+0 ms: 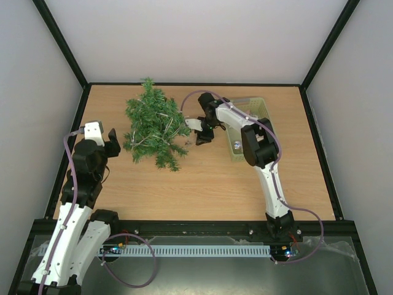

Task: Decorate the small christmas tree
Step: Wrap the decoration item around the Christmas tree.

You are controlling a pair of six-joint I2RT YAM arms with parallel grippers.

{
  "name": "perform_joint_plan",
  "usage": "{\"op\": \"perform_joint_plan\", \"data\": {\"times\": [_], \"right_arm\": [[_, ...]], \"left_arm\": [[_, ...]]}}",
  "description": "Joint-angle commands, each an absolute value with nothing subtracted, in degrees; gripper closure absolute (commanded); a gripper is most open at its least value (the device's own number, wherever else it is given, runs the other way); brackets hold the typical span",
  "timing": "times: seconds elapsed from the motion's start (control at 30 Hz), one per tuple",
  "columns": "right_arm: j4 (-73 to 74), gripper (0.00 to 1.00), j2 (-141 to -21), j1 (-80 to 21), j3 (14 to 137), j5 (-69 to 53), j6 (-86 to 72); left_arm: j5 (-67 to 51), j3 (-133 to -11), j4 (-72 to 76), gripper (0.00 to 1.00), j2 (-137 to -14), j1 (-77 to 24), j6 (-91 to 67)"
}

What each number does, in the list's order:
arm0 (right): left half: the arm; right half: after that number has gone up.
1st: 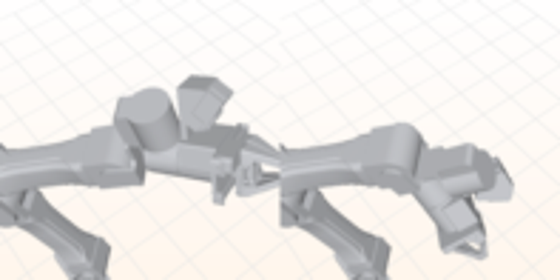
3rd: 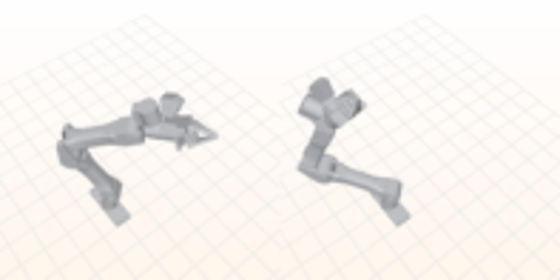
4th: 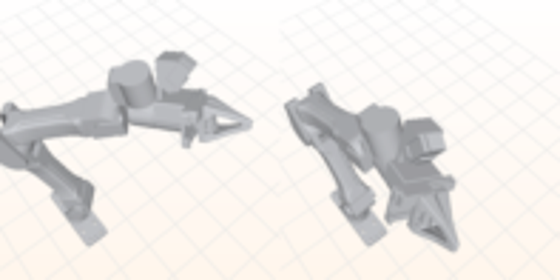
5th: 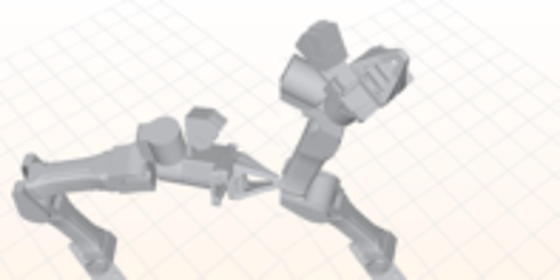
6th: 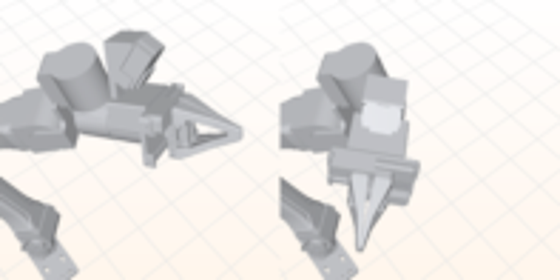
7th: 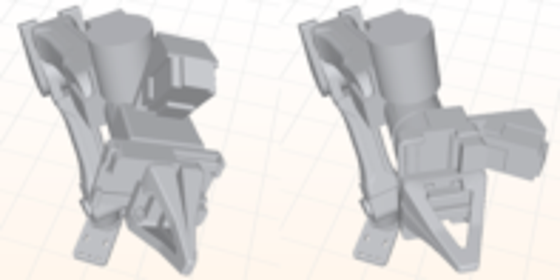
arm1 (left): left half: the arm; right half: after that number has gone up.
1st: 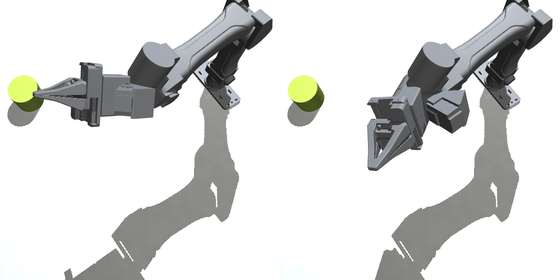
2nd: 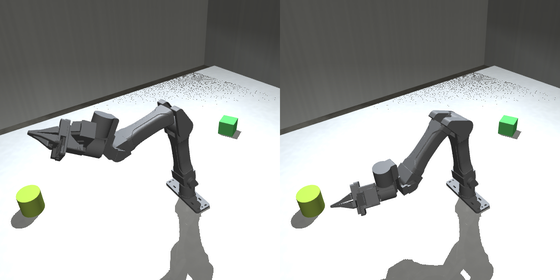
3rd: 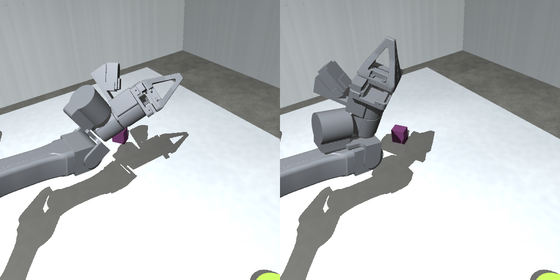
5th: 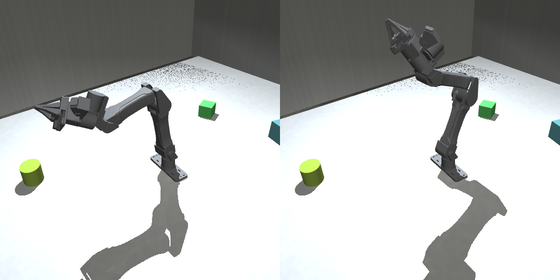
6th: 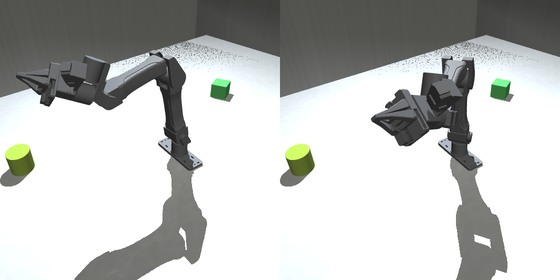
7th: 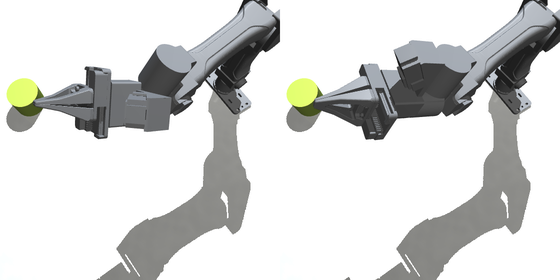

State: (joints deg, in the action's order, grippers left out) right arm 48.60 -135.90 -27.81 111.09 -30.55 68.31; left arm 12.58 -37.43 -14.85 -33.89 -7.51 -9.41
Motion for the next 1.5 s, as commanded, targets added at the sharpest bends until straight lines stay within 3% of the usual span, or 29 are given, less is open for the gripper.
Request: {"op": "perform_joint_plan", "data": {"times": [0.0, 0.2, 0.57, 0.93, 1.13, 1.47], "right_arm": [[50.62, 0.40, -137.46, -27.60, 111.65, -26.12, 68.62], [49.73, 0.54, -136.85, -27.60, 111.50, -25.60, 65.36], [46.11, 0.61, -133.94, -27.60, 106.56, -25.95, 60.54], [35.44, 0.63, -123.42, -27.60, 94.69, -26.14, 53.30], [24.95, 0.65, -116.19, -27.60, 85.52, -22.95, 43.56], [20.33, 0.65, -104.63, -27.60, 77.78, -15.79, 31.25]], "left_arm": [[13.53, -36.72, -13.54, 0.36, -33.99, -7.73, -8.70], [13.70, -36.59, -13.22, 0.36, -33.95, -7.73, -8.68], [13.73, -36.59, -13.38, 0.36, -33.56, -7.89, -8.35], [14.04, -36.55, -13.15, 0.36, -33.34, -7.93, -8.27], [14.06, -36.31, -13.07, 0.36, -33.16, -7.98, -8.15], [13.54, -36.33, -13.17, 0.36, -33.12, -8.04, -8.69]]}}
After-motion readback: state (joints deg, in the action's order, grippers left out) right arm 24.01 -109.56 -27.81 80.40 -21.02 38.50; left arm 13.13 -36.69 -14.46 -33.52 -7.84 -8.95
